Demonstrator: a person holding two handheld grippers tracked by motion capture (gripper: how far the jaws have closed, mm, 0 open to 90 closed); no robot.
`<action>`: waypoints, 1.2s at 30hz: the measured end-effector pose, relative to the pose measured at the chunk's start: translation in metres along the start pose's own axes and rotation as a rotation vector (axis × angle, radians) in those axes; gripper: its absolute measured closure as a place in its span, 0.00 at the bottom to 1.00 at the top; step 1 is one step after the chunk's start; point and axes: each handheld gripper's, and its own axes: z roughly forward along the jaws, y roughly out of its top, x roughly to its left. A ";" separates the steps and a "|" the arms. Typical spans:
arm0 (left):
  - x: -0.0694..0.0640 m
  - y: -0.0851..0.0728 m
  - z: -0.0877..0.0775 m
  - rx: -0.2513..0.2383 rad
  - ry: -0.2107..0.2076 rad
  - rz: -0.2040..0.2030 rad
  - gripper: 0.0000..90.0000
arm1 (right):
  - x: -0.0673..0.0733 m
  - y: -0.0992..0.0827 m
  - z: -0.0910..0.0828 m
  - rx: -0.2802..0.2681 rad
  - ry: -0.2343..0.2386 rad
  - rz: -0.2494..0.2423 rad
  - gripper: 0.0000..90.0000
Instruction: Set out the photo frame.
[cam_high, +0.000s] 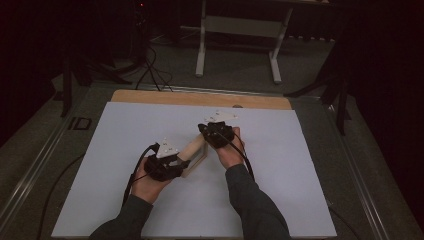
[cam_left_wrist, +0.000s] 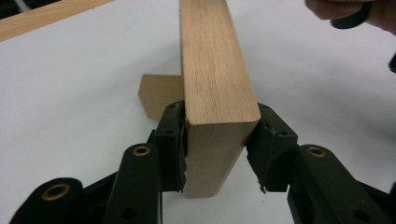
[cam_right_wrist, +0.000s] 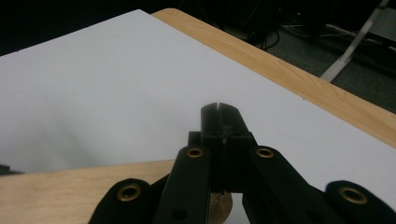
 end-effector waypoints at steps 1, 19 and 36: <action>0.001 0.000 0.000 0.000 0.005 -0.005 0.65 | 0.000 0.000 -0.001 0.002 -0.001 0.000 1.00; 0.019 -0.003 -0.003 -0.014 0.072 -0.090 0.63 | -0.006 -0.009 -0.017 0.009 -0.001 -0.018 1.00; 0.023 -0.003 0.001 -0.028 0.077 -0.107 0.63 | -0.009 -0.013 -0.024 0.008 0.019 0.016 0.95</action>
